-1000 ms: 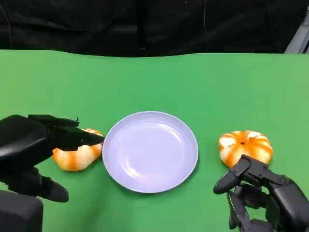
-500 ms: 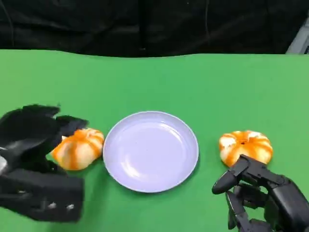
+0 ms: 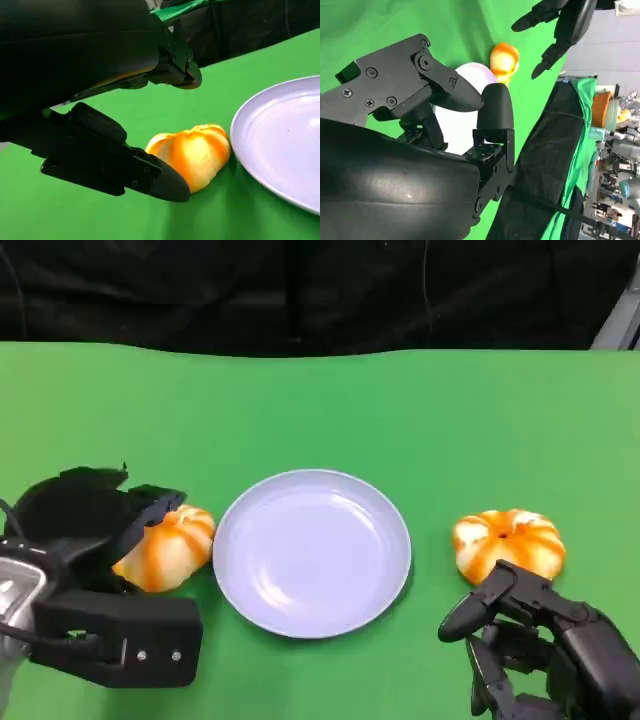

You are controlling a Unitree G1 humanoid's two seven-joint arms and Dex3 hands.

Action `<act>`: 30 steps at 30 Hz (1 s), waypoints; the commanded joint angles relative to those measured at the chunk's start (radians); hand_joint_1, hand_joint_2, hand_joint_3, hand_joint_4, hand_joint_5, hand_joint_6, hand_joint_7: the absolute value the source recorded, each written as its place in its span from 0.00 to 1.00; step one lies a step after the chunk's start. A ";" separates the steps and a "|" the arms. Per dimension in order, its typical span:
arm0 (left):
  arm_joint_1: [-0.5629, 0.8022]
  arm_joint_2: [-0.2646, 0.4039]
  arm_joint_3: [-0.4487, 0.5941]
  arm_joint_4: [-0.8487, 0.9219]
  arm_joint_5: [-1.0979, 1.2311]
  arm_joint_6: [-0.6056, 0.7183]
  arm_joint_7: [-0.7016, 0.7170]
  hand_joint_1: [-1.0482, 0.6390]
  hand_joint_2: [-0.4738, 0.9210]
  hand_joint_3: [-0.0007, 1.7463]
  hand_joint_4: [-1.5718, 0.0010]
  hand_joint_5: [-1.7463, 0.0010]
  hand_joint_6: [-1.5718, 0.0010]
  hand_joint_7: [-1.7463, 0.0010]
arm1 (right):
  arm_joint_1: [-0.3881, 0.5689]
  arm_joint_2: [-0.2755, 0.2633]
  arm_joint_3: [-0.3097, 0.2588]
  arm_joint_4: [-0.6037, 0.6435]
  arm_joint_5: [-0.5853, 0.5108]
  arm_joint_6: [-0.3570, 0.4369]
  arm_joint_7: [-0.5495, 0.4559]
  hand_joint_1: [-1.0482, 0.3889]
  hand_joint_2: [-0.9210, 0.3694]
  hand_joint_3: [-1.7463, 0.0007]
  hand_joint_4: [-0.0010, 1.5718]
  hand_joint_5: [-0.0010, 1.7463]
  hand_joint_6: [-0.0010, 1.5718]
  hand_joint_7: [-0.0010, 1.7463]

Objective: Grasp the bread from the table and place it into the plate.

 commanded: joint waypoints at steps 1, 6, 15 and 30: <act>-0.017 0.007 -0.011 0.024 -0.010 0.017 0.014 0.17 1.00 0.01 0.86 1.00 0.80 1.00 | 0.007 -0.008 -0.005 -0.017 0.003 0.008 -0.003 0.69 0.17 0.44 0.49 1.00 0.45 0.84; -0.048 -0.014 -0.028 0.085 0.003 0.048 0.030 0.17 1.00 0.01 0.86 1.00 0.80 1.00 | 0.008 -0.009 0.000 -0.018 -0.004 0.004 -0.005 0.69 0.17 0.44 0.48 1.00 0.45 0.84; -0.072 -0.014 -0.057 0.124 -0.005 0.074 0.053 0.17 1.00 0.02 0.86 1.00 0.80 1.00 | 0.009 -0.009 0.002 -0.019 -0.007 0.003 -0.006 0.70 0.17 0.45 0.49 1.00 0.45 0.84; -0.216 -0.083 -0.120 0.428 -0.014 0.108 0.146 0.15 1.00 0.04 0.85 0.99 0.79 0.99 | 0.019 -0.006 0.009 -0.034 0.000 0.020 -0.009 0.70 0.16 0.45 0.48 1.00 0.45 0.84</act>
